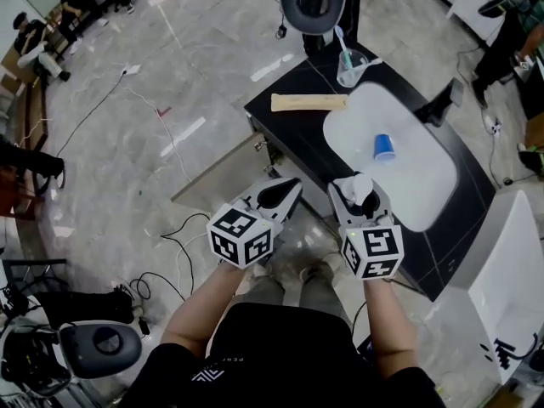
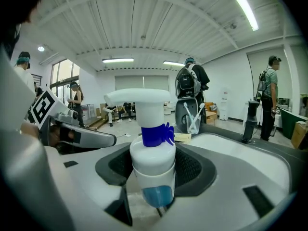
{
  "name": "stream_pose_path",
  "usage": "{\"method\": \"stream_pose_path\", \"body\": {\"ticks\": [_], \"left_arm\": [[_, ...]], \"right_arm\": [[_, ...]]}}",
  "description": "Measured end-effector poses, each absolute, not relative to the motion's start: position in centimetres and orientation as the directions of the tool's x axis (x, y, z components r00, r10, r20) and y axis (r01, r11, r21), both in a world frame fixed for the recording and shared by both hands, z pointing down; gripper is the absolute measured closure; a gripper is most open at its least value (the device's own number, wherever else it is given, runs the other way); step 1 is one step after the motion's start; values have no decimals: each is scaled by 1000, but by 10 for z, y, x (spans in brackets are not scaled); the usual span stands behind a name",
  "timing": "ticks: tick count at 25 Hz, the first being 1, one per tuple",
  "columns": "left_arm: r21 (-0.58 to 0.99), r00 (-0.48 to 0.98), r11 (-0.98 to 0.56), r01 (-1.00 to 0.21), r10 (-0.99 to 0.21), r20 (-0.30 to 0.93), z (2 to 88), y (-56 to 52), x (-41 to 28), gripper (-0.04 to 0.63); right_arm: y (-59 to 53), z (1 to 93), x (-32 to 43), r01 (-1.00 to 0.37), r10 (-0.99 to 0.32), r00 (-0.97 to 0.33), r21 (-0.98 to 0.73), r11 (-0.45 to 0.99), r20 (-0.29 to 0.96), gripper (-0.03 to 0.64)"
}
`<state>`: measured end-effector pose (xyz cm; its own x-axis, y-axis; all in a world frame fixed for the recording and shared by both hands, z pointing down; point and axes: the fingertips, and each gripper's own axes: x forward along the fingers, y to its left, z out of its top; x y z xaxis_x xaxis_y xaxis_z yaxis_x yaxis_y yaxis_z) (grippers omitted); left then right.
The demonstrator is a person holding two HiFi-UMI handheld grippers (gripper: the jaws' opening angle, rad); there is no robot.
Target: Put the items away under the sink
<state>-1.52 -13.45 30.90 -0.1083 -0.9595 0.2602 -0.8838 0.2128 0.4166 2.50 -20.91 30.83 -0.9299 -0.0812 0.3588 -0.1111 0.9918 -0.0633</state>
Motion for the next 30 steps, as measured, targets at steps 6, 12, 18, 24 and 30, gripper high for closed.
{"method": "stream_pose_path", "body": {"ticks": [6,12,18,24,30], "left_arm": [[417,-131,238,-877,-954,269,319,-89,-27,581],[400,-156,258,-880,-951,268,324,-56,-29,581],[392,-167,270,-880,-946,277,339,-29,-35,581],[407,-156,269,-873,-944,290,363,-11,-43,581],[413,-147,277,-868,-936,319,390,0,-44,581]], "right_arm": [[-163,323,13,-82,-44,-927,-86,993,373,370],[-127,333,11,-44,-3,-924,-100,994,381,370],[-96,353,4,-15,31,-918,-113,993,396,370],[-73,380,-4,-11,42,-907,-124,992,419,370],[-54,401,-5,5,61,-902,-131,991,428,370]]}}
